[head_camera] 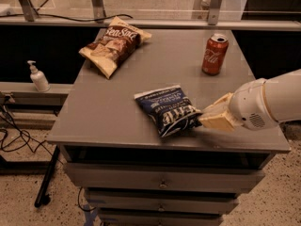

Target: Move blue chip bag near brown chip bag

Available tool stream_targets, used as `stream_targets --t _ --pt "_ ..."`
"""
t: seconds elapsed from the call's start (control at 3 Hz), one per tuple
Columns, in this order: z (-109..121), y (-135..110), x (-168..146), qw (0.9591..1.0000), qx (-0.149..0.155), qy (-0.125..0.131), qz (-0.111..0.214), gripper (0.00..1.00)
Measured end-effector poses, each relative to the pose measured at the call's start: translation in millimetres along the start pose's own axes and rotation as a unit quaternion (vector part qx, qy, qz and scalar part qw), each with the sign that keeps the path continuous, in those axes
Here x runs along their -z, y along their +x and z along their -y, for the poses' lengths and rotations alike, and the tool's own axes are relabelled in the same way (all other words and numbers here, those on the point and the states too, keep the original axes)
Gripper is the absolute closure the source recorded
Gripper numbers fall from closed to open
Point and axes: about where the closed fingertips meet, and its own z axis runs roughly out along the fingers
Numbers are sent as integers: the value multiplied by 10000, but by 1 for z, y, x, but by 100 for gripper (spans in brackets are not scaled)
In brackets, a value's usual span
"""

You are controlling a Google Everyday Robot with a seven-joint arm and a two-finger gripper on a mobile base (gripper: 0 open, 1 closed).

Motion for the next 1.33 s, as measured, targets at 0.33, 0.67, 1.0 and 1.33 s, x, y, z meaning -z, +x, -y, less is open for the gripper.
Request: stream_targets --t 0.33,0.67,1.0,1.33 --pt "16 -23 -11 9992 280 145 261 100" --pt "43 -48 -26 9970 491 317 503 100" --pt "70 -68 -46 9944 570 487 740 100" --pt "101 -78 -66 9919 508 758 888 100"
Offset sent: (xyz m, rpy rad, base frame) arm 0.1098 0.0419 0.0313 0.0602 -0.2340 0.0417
